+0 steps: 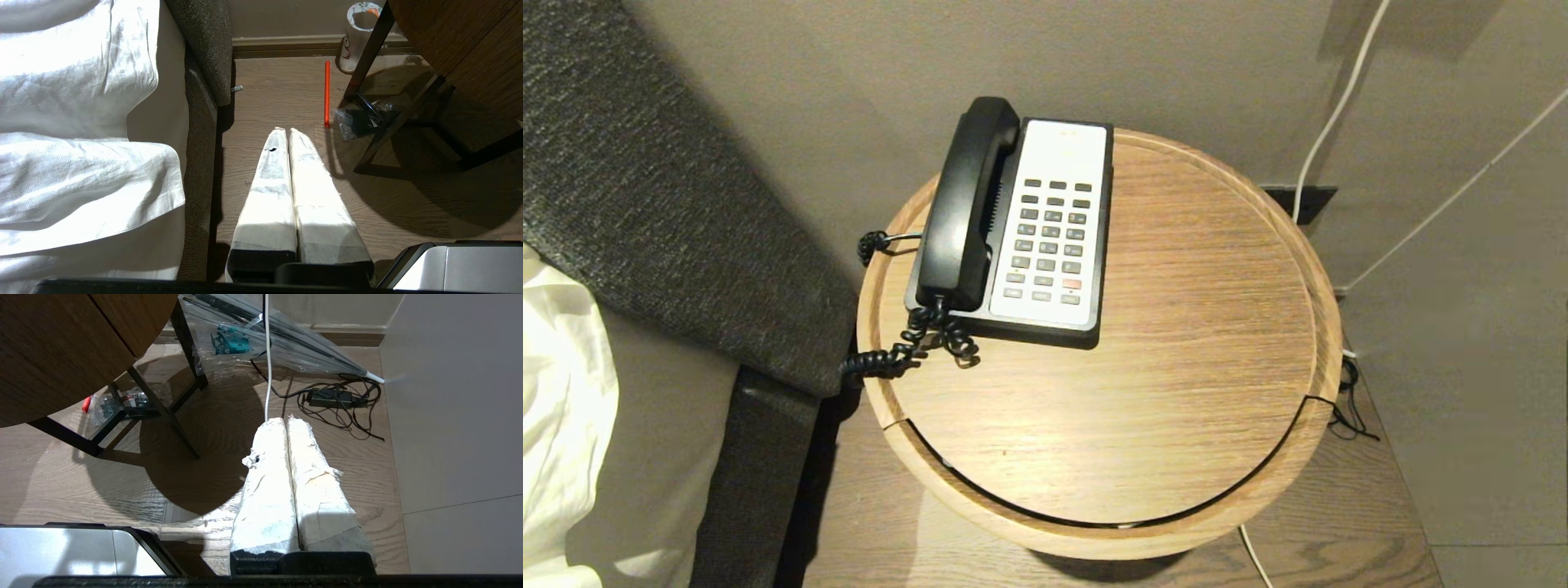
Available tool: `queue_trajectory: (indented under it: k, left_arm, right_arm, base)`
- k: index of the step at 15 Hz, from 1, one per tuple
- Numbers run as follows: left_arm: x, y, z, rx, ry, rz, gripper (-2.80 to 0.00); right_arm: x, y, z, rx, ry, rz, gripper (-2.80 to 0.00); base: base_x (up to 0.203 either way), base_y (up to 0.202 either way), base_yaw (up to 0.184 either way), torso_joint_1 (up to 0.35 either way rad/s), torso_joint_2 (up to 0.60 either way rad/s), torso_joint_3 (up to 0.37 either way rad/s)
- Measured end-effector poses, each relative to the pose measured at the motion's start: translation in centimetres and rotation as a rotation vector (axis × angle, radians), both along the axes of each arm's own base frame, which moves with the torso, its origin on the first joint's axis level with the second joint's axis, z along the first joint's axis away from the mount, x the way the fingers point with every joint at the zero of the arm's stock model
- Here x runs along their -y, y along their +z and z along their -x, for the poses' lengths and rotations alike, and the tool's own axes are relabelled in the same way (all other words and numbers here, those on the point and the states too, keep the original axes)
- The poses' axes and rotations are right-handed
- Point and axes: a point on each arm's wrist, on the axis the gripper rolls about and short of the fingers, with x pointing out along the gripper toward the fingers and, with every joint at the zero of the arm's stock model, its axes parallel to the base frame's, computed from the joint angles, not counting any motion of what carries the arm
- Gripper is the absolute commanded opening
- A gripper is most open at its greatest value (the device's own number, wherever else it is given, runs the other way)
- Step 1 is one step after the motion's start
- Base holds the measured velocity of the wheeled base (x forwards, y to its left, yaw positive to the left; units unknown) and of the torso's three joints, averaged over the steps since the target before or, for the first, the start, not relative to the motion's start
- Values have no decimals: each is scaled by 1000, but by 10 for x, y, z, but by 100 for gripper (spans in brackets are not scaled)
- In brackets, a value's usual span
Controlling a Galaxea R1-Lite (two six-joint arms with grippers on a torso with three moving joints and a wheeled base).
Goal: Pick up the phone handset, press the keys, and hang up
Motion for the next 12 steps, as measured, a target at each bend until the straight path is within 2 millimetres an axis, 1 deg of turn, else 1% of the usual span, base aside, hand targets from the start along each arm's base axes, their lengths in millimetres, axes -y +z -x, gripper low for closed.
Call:
queue_trajectory:
  k: [12]
  left_arm:
    - [0,0,0,-2,-1,-1,-280]
  right_arm:
    - [0,0,0,0,0,0,-280]
  base:
    - [0,0,0,0,0,0]
